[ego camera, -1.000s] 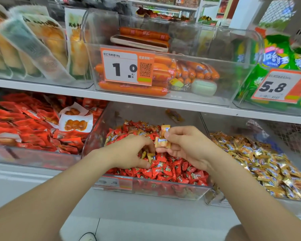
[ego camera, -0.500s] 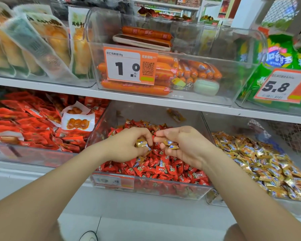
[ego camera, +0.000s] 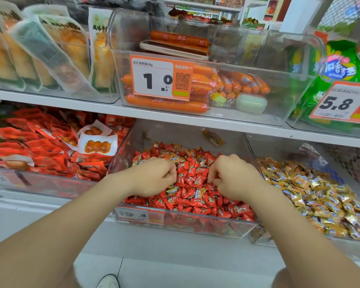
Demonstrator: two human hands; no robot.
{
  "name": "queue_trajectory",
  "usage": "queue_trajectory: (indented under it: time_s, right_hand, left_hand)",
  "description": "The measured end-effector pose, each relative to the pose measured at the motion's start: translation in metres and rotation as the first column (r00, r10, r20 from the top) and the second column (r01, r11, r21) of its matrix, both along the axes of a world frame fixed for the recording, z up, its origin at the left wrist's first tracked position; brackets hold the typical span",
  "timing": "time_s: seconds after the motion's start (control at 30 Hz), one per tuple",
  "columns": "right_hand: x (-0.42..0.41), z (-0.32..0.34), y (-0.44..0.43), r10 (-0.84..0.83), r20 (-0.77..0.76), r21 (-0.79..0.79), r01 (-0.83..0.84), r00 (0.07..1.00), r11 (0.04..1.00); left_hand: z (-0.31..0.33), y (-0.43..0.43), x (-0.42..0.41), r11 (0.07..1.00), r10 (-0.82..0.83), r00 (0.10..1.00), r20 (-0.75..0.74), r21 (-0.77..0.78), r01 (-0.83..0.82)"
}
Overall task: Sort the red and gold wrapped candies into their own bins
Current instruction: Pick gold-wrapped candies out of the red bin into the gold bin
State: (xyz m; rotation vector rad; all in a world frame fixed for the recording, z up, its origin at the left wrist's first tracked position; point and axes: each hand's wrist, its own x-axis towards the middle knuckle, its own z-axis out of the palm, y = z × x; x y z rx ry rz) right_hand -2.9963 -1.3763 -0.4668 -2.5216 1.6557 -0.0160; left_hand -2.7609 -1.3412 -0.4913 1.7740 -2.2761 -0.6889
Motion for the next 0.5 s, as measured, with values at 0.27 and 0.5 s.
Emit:
queue_trajectory:
  time_s: [0.27, 0.5]
  right_hand:
    - [0.014, -0.009, 0.007, 0.137, -0.025, -0.011, -0.138, 0.990, 0.990]
    - [0.013, -0.012, 0.003, 0.142, 0.101, 0.125, -0.154, 0.985, 0.980]
  left_hand:
    - [-0.013, -0.006, 0.003, 0.995, 0.032, 0.987, 0.159, 0.092, -0.047]
    - [-0.008, -0.003, 0.006, 0.992, -0.089, 0.971, 0.223, 0.102, 0.067]
